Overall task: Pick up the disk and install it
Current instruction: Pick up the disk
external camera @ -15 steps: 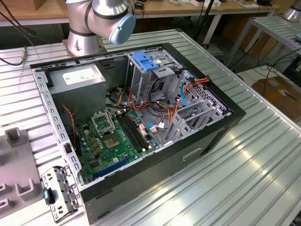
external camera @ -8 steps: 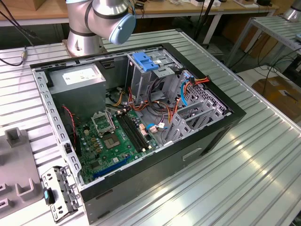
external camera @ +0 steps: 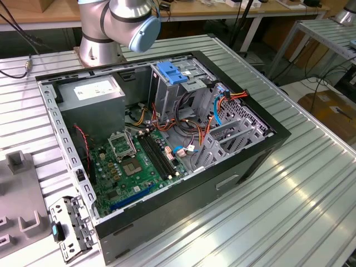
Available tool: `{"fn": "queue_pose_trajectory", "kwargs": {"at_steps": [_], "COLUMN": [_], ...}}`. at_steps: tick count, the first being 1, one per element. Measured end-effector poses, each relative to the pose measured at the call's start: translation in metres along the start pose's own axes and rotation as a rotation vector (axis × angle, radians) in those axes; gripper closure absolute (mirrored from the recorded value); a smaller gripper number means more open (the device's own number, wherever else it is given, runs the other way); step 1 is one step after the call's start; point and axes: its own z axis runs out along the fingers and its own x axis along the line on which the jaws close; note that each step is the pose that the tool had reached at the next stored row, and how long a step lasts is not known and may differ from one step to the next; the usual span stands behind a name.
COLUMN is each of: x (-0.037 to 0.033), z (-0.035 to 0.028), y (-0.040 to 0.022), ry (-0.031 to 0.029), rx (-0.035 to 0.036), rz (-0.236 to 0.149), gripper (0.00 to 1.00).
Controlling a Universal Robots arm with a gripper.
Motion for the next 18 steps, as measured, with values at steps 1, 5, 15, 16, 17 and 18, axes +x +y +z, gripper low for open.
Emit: {"fn": "queue_pose_trajectory", "kwargs": {"at_steps": [1,5,15,16,17,18], "x": [0.0,0.0002,0.0014,0.0014,0.0014,0.0014], "z": [0.0005,0.0014,0.002,0.0023,0.0026,0.003], "y": [-0.0001,0.0003,0.0025,0.0025,0.0025,0.0025], "ry": [-0.0014,-0.0029,-0.0077,-0.0069,-0.0067,-0.0068], "rx": [0.0029,0.0068,0.0161,0.0153,0.0151,0.0154], "rz": [-0.009,-0.04,-0.059,-0.108,-0.128,-0.144], "gripper": [0.89,0.89,0.89,0.89,0.89,0.89]}}
